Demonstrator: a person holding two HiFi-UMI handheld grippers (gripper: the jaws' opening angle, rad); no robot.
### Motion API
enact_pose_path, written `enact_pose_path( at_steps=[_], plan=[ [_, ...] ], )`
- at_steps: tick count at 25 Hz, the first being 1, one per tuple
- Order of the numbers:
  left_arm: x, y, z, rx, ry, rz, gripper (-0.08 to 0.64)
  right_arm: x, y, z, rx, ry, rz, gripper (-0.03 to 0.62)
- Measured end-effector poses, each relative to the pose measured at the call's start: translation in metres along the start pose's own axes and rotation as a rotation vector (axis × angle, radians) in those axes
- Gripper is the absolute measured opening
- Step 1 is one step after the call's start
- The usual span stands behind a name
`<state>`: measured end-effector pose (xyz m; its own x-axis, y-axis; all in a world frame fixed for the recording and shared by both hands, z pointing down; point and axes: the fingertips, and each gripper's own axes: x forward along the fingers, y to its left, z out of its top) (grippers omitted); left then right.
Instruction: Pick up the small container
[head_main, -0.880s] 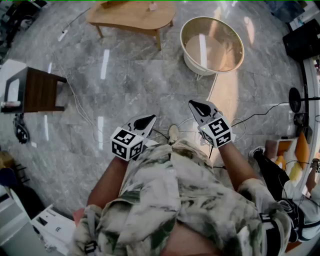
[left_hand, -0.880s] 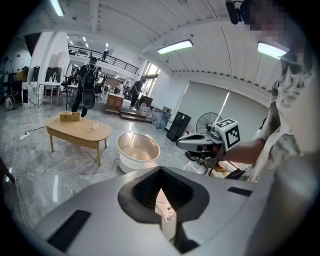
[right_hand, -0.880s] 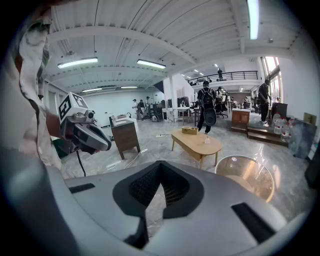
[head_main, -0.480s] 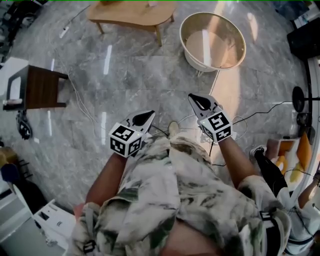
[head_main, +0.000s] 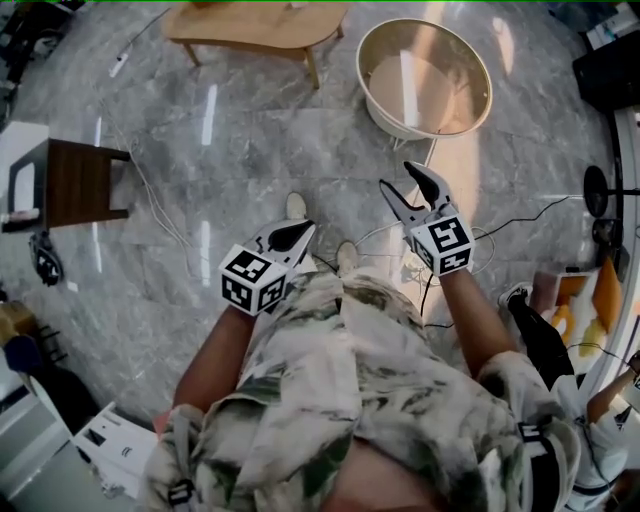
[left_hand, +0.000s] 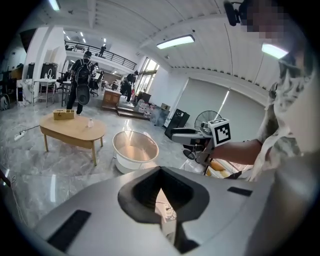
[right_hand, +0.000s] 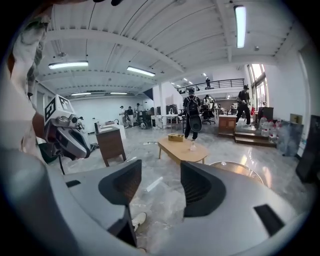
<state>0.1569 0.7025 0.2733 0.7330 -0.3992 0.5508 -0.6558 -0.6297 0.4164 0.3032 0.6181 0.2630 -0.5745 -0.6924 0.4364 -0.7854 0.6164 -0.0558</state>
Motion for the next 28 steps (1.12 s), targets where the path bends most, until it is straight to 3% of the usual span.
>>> enact_pose_path(
  at_steps=[6, 13, 22, 28],
  plan=[
    [0.017, 0.04, 0.022, 0.007, -0.016, -0.068, 0.021, 0.038, -0.022, 0.012, 0.02, 0.027, -0.067, 0.304],
    [0.015, 0.12, 0.073, 0.019, -0.023, -0.142, 0.021, 0.124, -0.028, 0.059, 0.021, 0.065, -0.077, 0.302],
    [0.0, 0.214, 0.103, 0.019, -0.015, -0.152, 0.021, 0.22, -0.035, 0.122, -0.008, 0.045, -0.106, 0.291],
    [0.001, 0.244, 0.122, -0.009, -0.03, -0.143, 0.021, 0.26, -0.042, 0.14, -0.016, 0.069, -0.077, 0.288]
  ],
)
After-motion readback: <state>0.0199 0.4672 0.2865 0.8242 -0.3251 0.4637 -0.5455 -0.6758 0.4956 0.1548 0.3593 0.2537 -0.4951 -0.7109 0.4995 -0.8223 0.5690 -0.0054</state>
